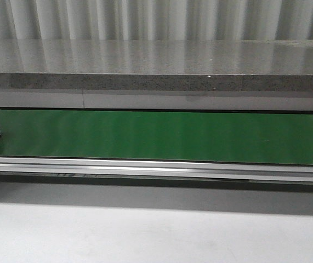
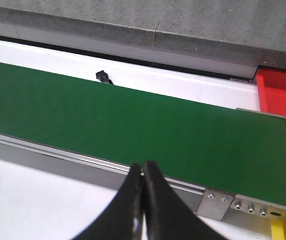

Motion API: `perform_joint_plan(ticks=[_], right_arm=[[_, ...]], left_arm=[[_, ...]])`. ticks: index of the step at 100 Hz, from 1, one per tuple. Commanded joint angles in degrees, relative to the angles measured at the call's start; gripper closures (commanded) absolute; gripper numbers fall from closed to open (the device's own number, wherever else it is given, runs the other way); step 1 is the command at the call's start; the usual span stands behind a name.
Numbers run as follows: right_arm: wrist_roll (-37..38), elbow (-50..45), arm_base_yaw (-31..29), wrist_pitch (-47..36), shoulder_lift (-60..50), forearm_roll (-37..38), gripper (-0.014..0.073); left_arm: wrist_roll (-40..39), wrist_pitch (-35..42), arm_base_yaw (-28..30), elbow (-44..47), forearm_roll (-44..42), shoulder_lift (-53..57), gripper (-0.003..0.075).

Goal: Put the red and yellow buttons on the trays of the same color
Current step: 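Move the left gripper down onto a yellow button and grasp it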

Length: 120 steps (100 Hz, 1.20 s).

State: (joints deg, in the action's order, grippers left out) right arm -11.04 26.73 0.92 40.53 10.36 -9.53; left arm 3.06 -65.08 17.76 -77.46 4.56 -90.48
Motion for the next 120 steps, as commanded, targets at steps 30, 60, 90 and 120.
perform_joint_plan(ticks=[30,60,90,120], right_arm=[[-0.5,1.3,0.0,-3.9,0.5,-0.7,0.0659],[-0.5,1.3,0.0,-3.9,0.5,-0.7,0.0659],[-0.5,1.3,0.0,-3.9,0.5,-0.7,0.0659],[-0.5,1.3,0.0,-3.9,0.5,-0.7,0.0659]], left_arm=[[-1.7,1.6,6.8,1.2,-2.1,-2.7,0.0114],[-3.1,5.6,6.9,1.2,-4.6,-11.1,0.0114],[-3.4,15.4,6.9,1.1,-5.2,-15.8,0.0114],[-3.4,18.1,6.9,1.1,-5.1,-16.7,0.0240]])
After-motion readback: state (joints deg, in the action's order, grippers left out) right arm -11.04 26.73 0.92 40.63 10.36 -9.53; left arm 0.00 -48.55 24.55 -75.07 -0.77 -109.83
